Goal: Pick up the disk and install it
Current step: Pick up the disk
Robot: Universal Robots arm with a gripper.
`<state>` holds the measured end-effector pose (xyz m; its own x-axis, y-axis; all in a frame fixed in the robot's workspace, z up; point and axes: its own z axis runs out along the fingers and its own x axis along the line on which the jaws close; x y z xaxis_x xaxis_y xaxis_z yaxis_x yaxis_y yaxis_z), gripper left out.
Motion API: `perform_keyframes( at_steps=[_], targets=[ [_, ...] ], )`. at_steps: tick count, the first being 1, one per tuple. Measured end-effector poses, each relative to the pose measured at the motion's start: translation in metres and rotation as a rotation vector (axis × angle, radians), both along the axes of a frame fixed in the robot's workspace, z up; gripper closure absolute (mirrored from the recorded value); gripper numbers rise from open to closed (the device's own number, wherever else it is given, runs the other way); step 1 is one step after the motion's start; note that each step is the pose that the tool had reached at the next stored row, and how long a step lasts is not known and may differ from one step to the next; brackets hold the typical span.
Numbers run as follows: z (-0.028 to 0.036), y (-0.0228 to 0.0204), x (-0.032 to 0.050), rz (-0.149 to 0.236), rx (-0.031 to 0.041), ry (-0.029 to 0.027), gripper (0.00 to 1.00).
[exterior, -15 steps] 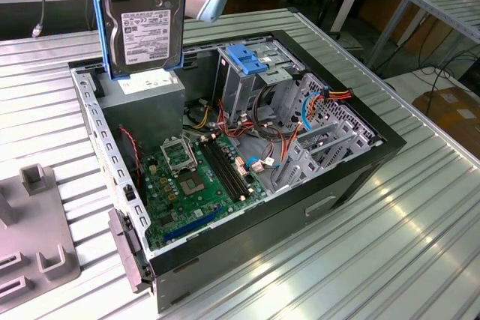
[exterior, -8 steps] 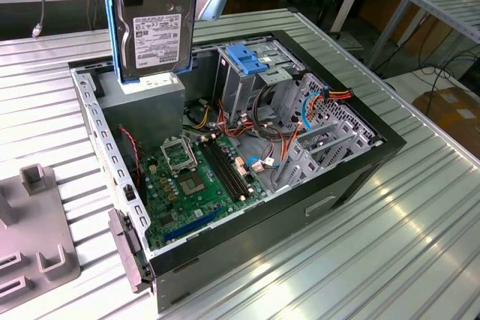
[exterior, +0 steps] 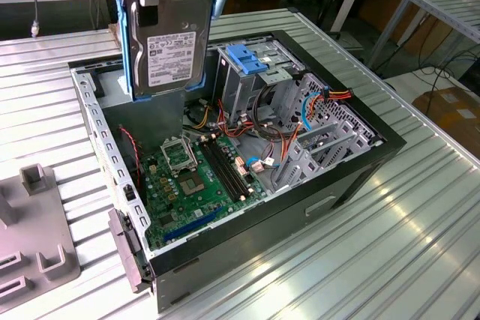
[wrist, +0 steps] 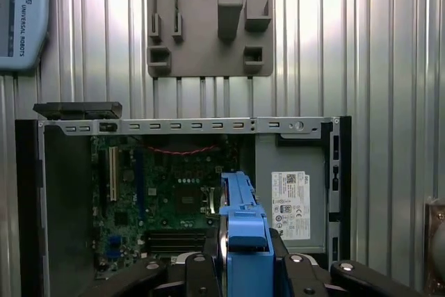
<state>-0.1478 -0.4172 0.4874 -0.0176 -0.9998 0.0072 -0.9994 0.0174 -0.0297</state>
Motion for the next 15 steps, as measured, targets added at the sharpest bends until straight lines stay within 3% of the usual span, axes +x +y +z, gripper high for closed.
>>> perform_keyframes(
  at_steps=[3,6,15],
  targets=[
    [-0.0014,-0.0090,0.0017,0.000,-0.0001,0.0000,0.64],
    [-0.0027,-0.0144,0.0057,0.000,-0.0003,-0.0001,0.64],
    [-0.0059,-0.0173,0.0334,0.000,-0.0043,0.0000,0.64]
  ],
)
